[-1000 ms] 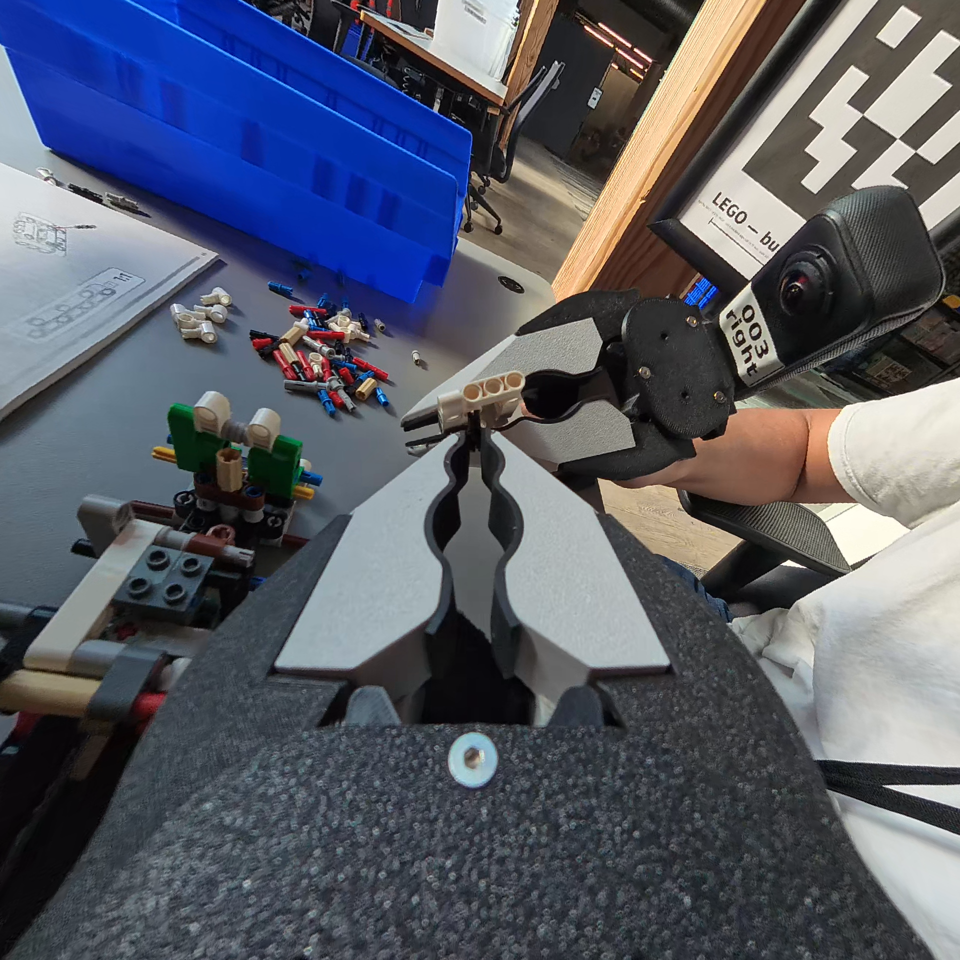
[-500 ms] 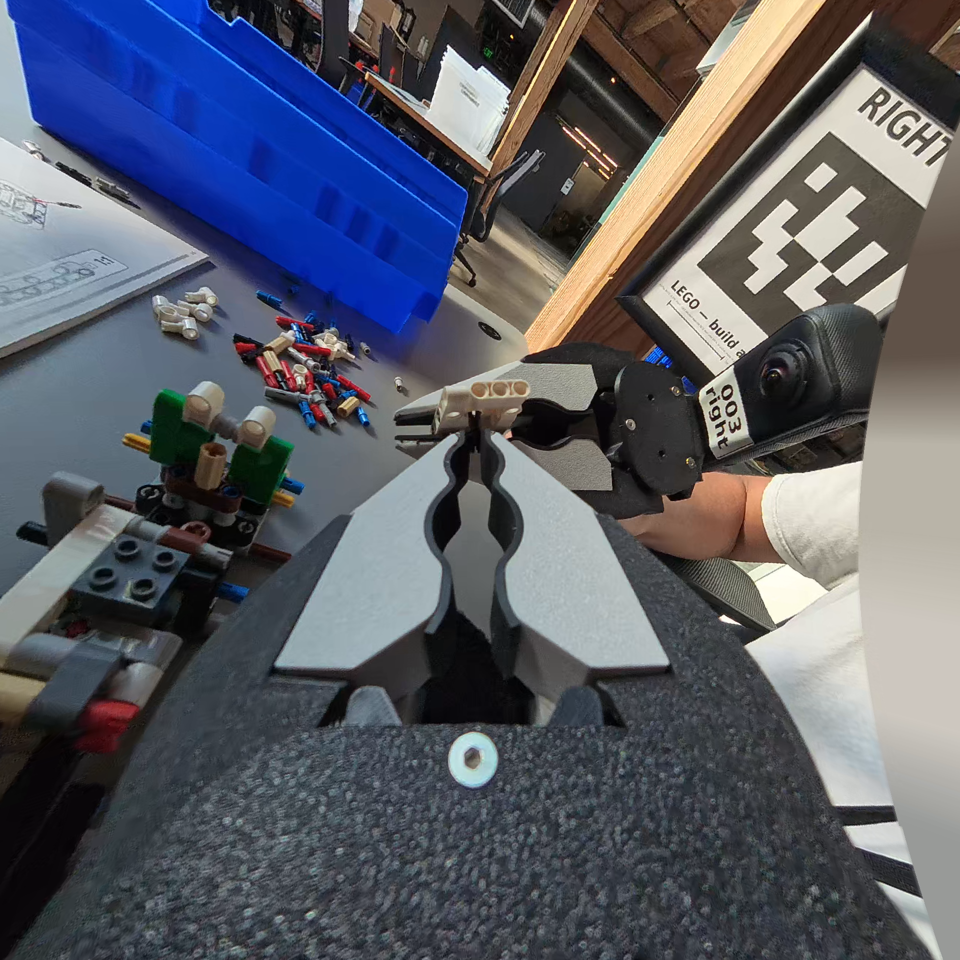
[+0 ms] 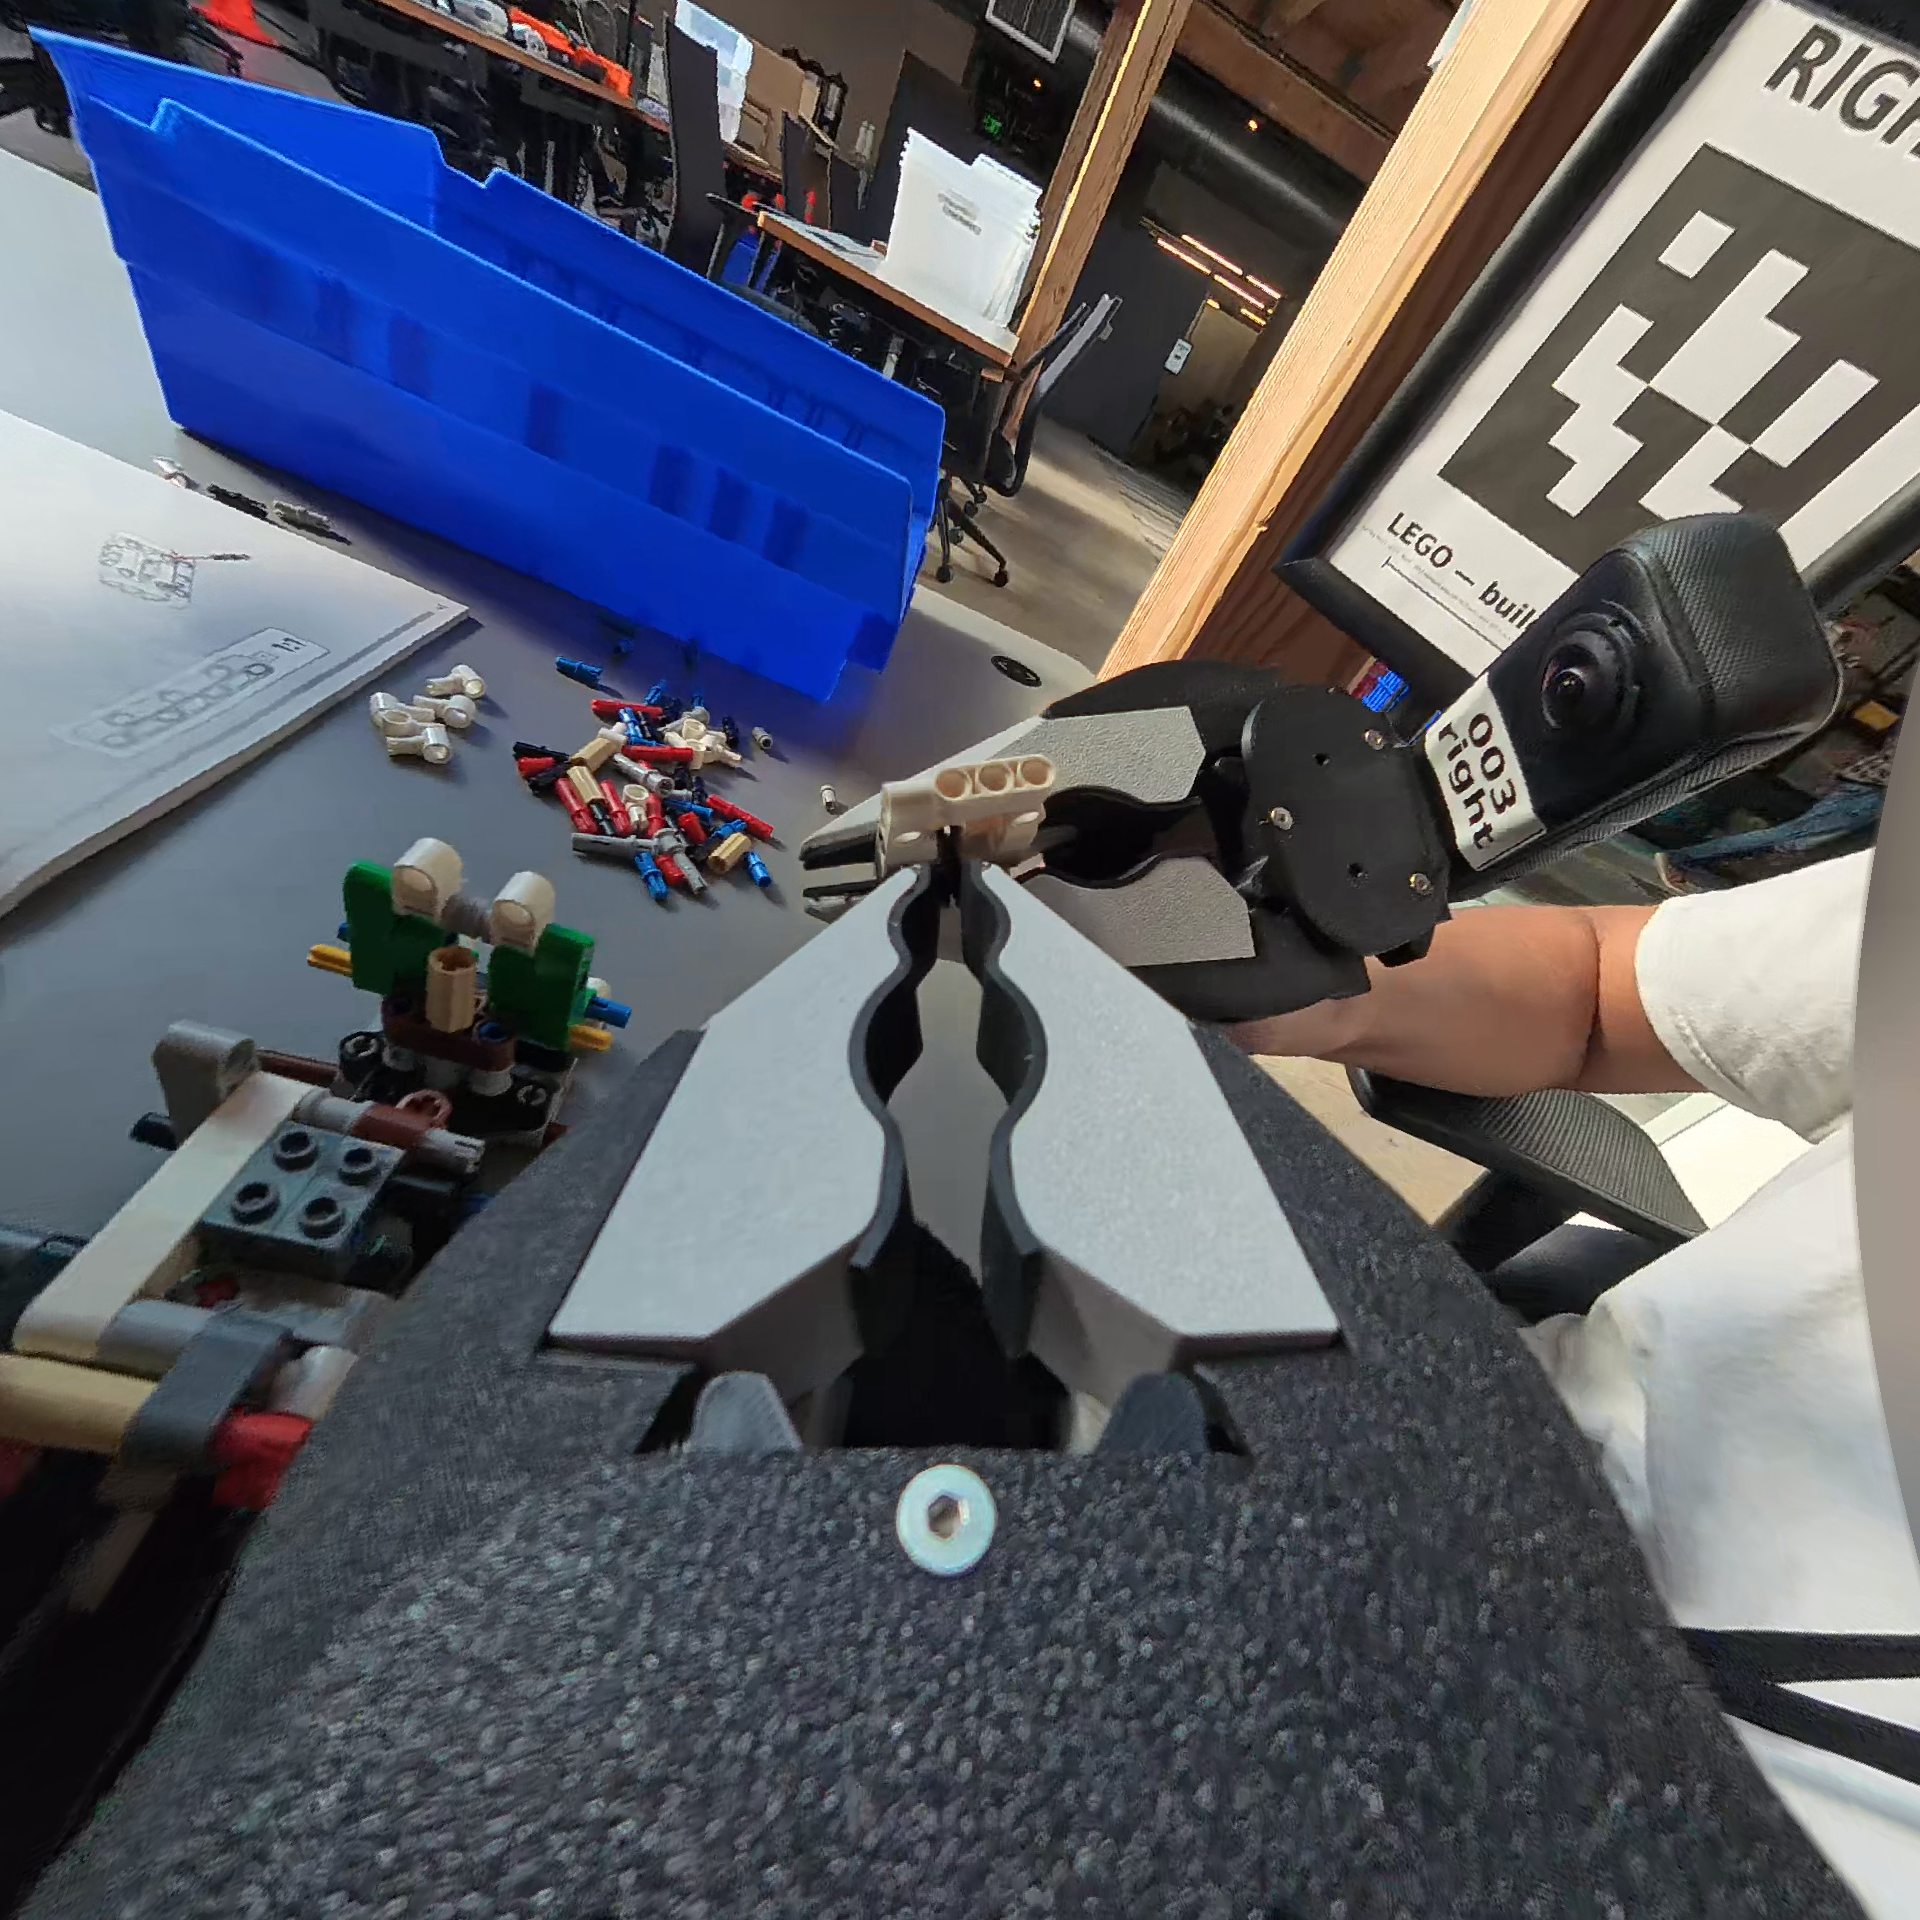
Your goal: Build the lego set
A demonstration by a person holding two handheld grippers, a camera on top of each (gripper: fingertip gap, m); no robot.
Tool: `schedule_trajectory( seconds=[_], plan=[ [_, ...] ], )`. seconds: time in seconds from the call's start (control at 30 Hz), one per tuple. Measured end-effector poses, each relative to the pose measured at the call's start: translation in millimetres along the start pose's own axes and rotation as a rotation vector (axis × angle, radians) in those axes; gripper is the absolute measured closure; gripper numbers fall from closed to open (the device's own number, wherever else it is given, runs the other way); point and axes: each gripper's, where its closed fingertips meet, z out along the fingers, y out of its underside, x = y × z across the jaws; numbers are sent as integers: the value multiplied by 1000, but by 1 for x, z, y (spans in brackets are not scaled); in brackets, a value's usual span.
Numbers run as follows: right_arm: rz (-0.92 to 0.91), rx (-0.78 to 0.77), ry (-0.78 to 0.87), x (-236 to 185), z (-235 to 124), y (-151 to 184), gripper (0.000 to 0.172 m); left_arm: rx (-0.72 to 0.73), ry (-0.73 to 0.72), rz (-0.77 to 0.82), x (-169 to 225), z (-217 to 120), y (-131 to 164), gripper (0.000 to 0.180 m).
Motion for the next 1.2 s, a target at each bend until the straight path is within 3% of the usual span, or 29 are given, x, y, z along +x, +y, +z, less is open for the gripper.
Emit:
schedule_trajectory(
  seconds=[0.23, 0.37, 0.6, 0.9, 1.07, 1.2],
  plan=[
    [5, -13, 16, 1, 0, 2, 165, 2, -77, 92, -1, 2, 0, 179],
    [-47, -12, 61, 4, 0, 1, 165, 20, -21, -20, -1, 2, -2, 179],
    [-56, -1, 67, 5, -1, -1, 164, 38, 16, -71, 1, 2, -3, 179],
    [-19, -57, 75, 6, 5, 5, 165, 2, -193, 121, -8, 4, 0, 179],
    [4, -39, 66, 8, 8, 0, 165, 57, -127, 37, -8, 0, -8, 179],
    [25, 16, 42, 6, 4, -8, 164, 91, -92, 59, -2, -3, -11, 179]
  ],
)
